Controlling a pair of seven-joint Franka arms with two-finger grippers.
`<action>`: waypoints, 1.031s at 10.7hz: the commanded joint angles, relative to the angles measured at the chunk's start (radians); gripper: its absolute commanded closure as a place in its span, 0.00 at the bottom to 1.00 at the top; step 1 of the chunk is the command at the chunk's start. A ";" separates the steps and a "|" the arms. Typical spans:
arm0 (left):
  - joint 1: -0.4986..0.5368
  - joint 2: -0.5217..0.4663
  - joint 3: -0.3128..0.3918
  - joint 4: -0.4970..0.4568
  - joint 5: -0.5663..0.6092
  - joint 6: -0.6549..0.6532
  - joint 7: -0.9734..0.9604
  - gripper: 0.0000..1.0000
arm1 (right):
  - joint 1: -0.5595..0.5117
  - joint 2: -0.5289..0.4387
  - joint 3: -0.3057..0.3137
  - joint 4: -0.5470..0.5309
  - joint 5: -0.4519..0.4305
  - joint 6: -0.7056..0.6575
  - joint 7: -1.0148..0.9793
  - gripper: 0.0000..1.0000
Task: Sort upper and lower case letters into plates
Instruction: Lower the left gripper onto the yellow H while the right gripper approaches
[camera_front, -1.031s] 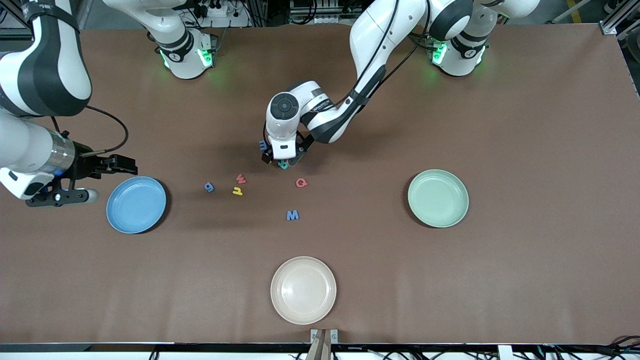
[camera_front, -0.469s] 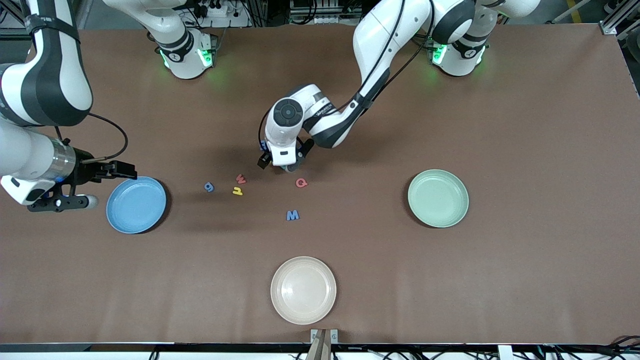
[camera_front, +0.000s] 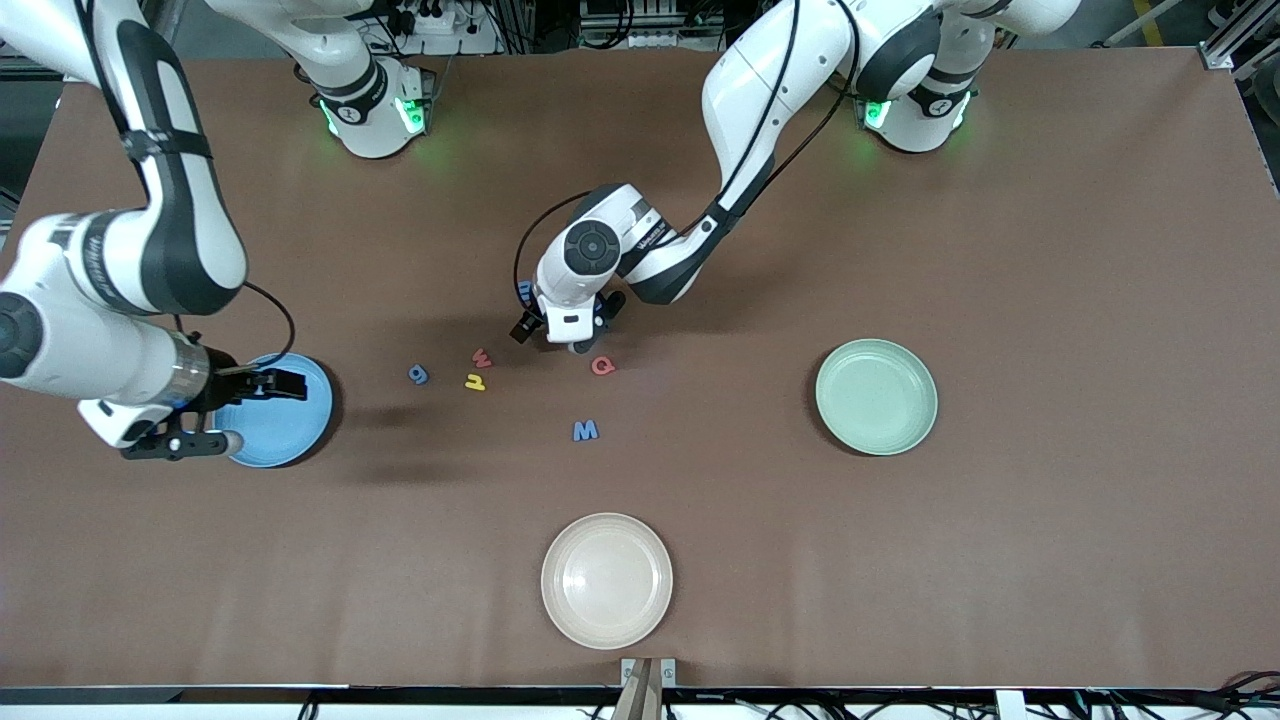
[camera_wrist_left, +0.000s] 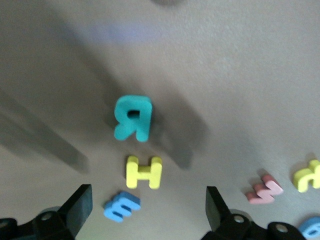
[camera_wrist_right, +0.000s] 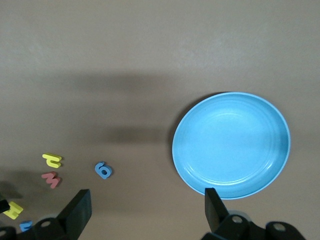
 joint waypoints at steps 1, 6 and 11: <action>-0.008 0.050 0.005 0.039 -0.054 0.044 0.011 0.00 | 0.000 -0.052 0.007 -0.052 -0.007 0.008 0.016 0.00; -0.022 0.060 -0.007 0.038 -0.056 0.051 0.010 0.00 | 0.013 -0.109 0.010 -0.126 -0.007 0.062 0.015 0.00; -0.025 0.070 -0.001 0.033 -0.056 0.050 0.009 0.00 | -0.057 -0.102 0.009 -0.129 -0.007 0.033 0.015 0.00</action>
